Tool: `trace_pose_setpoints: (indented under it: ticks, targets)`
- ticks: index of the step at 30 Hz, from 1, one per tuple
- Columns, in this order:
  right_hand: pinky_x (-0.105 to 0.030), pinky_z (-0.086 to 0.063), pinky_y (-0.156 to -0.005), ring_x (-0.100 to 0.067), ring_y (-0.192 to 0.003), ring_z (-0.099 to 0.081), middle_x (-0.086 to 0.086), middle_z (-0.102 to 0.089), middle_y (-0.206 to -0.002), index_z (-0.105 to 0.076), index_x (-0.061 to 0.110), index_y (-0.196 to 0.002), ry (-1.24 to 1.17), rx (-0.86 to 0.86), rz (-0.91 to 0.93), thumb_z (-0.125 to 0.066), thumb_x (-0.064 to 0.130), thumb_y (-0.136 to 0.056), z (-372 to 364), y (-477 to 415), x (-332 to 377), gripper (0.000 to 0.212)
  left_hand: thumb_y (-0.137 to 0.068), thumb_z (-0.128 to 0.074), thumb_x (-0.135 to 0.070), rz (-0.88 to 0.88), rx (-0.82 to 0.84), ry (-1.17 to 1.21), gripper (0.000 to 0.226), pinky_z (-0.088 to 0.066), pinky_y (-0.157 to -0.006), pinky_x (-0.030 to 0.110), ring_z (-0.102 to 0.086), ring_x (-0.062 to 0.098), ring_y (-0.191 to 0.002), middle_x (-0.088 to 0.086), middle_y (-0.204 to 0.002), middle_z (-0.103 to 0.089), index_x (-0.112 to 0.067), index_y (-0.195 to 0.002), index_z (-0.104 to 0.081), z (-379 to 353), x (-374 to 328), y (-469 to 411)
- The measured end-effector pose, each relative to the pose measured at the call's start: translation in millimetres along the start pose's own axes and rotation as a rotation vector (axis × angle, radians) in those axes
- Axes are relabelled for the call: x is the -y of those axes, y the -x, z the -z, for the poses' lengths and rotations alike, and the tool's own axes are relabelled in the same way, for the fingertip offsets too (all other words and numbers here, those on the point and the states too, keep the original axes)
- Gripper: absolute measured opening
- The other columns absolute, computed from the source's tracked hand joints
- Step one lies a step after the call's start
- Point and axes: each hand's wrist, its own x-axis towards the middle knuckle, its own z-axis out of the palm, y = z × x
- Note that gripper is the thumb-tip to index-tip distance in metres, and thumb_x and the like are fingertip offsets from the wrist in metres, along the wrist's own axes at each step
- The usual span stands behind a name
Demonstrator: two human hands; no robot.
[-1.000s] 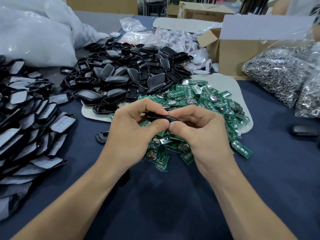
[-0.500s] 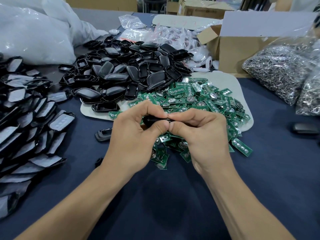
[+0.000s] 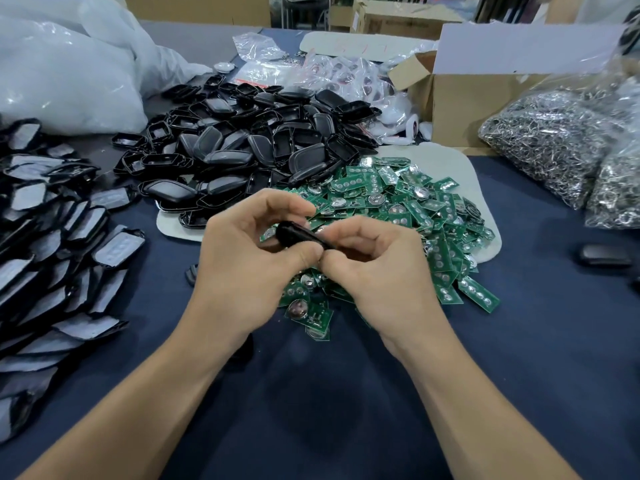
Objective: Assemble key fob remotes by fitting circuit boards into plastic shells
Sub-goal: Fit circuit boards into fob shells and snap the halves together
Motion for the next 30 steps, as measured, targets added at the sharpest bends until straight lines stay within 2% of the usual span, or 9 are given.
trace_pose_setpoints:
  ticks: [2, 5, 11, 15, 19, 23, 26, 28, 30]
  targets:
    - [-0.026, -0.058, -0.067, -0.011, -0.075, -0.075, 0.004, -0.079, -0.080, -0.081, 0.018, -0.089, -0.006, 0.019, -0.014, -0.077, -0.001, -0.080, -0.5, 0.1, 0.9, 0.021, -0.068, -0.073, 0.013, -0.017, 0.053, 0.030, 0.050, -0.056, -0.080, 0.022, -0.070, 0.011, -0.103, -0.008, -0.100, -0.076, -0.027, -0.100, -0.075, 0.2, -0.6, 1.3]
    - [-0.034, -0.063, -0.076, -0.017, -0.079, -0.077, 0.005, -0.080, -0.083, -0.083, 0.026, -0.090, -0.030, 0.001, 0.014, -0.078, 0.001, -0.078, 0.8, -0.2, 2.6, 0.028, -0.071, -0.065, 0.027, -0.029, 0.086, 0.053, 0.062, -0.057, -0.082, 0.020, -0.070, 0.012, -0.114, -0.005, -0.112, -0.077, -0.022, -0.107, -0.075, 0.5, -2.5, 3.0]
    - [-0.025, -0.060, -0.070, -0.015, -0.076, -0.078, 0.007, -0.080, -0.081, -0.084, 0.033, -0.085, -0.081, -0.077, 0.110, -0.084, 0.004, -0.071, 2.5, -0.2, 4.2, 0.033, -0.070, -0.082, 0.016, 0.040, -0.030, 0.109, 0.043, -0.058, -0.071, 0.020, -0.077, 0.014, -0.077, 0.003, -0.083, -0.081, -0.023, -0.087, -0.084, 3.3, -6.5, 1.2]
    - [-0.027, -0.061, -0.072, -0.016, -0.077, -0.078, 0.006, -0.080, -0.081, -0.084, 0.031, -0.088, -0.092, -0.082, 0.103, -0.084, 0.008, -0.066, 3.4, 0.7, 3.7, 0.031, -0.068, -0.083, 0.015, 0.040, -0.021, 0.139, 0.042, -0.059, -0.072, 0.021, -0.079, 0.018, -0.079, 0.004, -0.084, -0.081, -0.021, -0.089, -0.083, 4.6, -9.8, 0.6]
    - [-0.032, -0.063, -0.072, -0.015, -0.073, -0.077, 0.006, -0.080, -0.078, -0.083, 0.040, -0.082, -0.090, -0.044, 0.085, -0.085, 0.007, -0.067, 7.3, 2.0, 5.9, 0.036, -0.064, -0.084, 0.011, 0.068, -0.014, 0.172, 0.043, -0.059, -0.071, 0.020, -0.079, 0.015, -0.078, 0.002, -0.083, -0.081, -0.024, -0.089, -0.084, 4.5, -10.8, 0.8]
    - [-0.031, -0.063, -0.074, -0.021, -0.077, -0.076, -0.008, -0.080, -0.083, -0.084, 0.016, -0.088, -0.271, 0.016, -0.012, -0.083, -0.007, -0.074, 8.2, 1.4, 6.8, 0.027, -0.059, -0.086, -0.010, 0.080, -0.005, 0.267, 0.032, -0.059, -0.070, 0.020, -0.078, 0.013, -0.077, 0.002, -0.083, -0.081, -0.027, -0.086, -0.085, 1.9, -12.6, 2.7]
    - [-0.037, -0.064, -0.084, -0.029, -0.097, -0.076, -0.018, -0.079, -0.101, -0.080, 0.004, -0.102, -0.468, 0.119, -0.194, -0.074, -0.003, -0.082, 6.4, 0.4, 6.4, 0.022, -0.059, -0.089, -0.014, 0.069, 0.034, 0.300, 0.034, -0.059, -0.075, 0.021, -0.078, 0.013, -0.083, 0.002, -0.089, -0.081, -0.023, -0.091, -0.085, 0.9, -11.9, 2.2]
    - [-0.039, -0.063, -0.089, -0.030, -0.107, -0.074, -0.016, -0.078, -0.109, -0.077, 0.003, -0.111, -0.403, 0.176, -0.223, -0.068, -0.002, -0.091, 3.6, 0.5, 6.7, 0.022, -0.060, -0.089, -0.016, 0.039, 0.037, 0.271, 0.035, -0.058, -0.079, 0.022, -0.077, 0.015, -0.087, 0.001, -0.091, -0.081, -0.022, -0.094, -0.084, 0.8, -11.1, 1.7]
    - [-0.039, -0.063, -0.089, -0.026, -0.106, -0.075, -0.011, -0.079, -0.108, -0.077, 0.005, -0.111, -0.336, 0.200, -0.204, -0.064, 0.001, -0.097, -0.1, 1.8, 7.6, 0.019, -0.061, -0.089, -0.013, 0.016, 0.033, 0.245, 0.035, -0.059, -0.082, 0.027, -0.075, 0.019, -0.090, 0.000, -0.092, -0.078, -0.020, -0.095, -0.084, 1.6, -9.3, 1.4]
